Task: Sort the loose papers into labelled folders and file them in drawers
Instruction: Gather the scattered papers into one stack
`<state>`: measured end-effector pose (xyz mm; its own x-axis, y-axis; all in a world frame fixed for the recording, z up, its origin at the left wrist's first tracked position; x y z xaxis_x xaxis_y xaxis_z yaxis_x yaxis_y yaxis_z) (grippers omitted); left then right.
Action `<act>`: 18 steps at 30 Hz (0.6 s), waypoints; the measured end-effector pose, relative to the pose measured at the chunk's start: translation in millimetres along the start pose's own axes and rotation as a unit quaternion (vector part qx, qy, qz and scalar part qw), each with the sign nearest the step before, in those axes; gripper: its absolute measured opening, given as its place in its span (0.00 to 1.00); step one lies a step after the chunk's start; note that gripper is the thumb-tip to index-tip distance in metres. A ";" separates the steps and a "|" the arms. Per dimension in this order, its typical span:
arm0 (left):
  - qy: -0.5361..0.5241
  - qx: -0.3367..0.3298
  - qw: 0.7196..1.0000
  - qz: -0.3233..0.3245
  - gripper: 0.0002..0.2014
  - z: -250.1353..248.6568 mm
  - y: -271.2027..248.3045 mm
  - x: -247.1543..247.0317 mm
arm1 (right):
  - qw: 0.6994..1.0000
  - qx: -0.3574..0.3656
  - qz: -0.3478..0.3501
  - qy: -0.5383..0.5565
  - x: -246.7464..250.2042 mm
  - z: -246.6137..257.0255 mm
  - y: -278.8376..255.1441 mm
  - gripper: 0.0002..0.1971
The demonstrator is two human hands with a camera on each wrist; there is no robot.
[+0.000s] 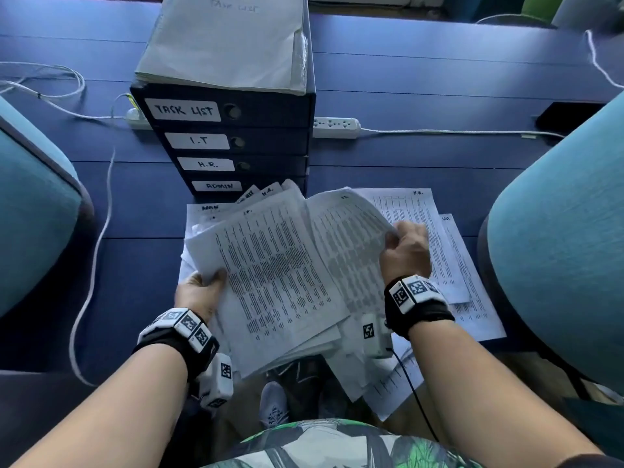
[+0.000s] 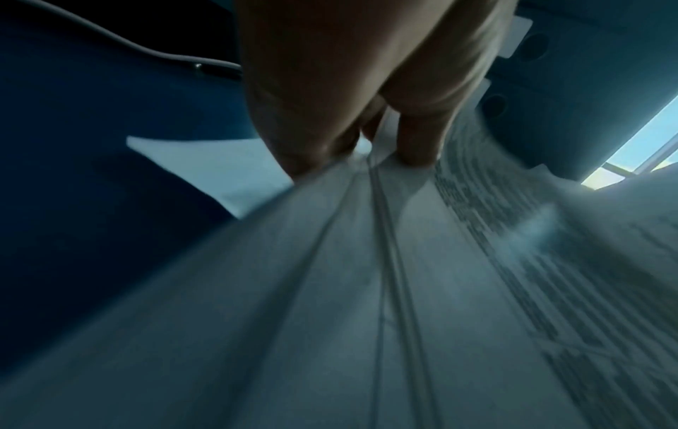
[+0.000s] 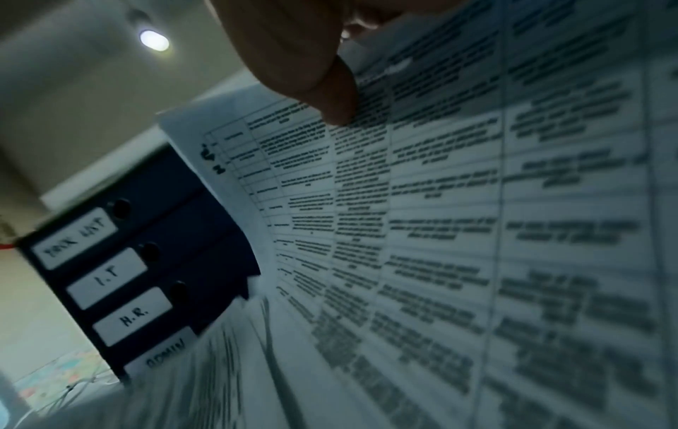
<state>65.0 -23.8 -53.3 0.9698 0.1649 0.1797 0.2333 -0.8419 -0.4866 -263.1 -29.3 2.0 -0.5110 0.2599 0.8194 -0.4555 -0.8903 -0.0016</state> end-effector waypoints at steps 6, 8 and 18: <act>0.034 0.039 0.998 0.042 0.04 9.8 3.2 3.5 | 0.975 0.151 -0.160 0.016 22.7 26.4 9.6 0.10; 0.008 0.043 0.997 0.057 0.06 10.6 5.3 3.5 | 0.959 0.211 -0.181 0.057 28.9 39.2 10.3 0.15; -0.026 0.070 0.994 0.080 0.13 17.8 15.7 8.8 | 0.933 0.208 -0.108 0.275 32.2 90.9 6.9 0.10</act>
<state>78.4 -26.5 -74.6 0.9968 0.0643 0.0484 0.0804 -0.7798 -0.6208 -216.5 -61.1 80.4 -0.7884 0.5009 0.3571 -0.3274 -0.8331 0.4457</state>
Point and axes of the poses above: each hand's wrist, its own y-axis towards the middle knuckle, its own x-axis out of the back of the hand, z = x × y, the point moved 1 cm from there along y, towards the middle knuckle, and after that the axes turned 9 degrees about z, right-handed, at the moved point
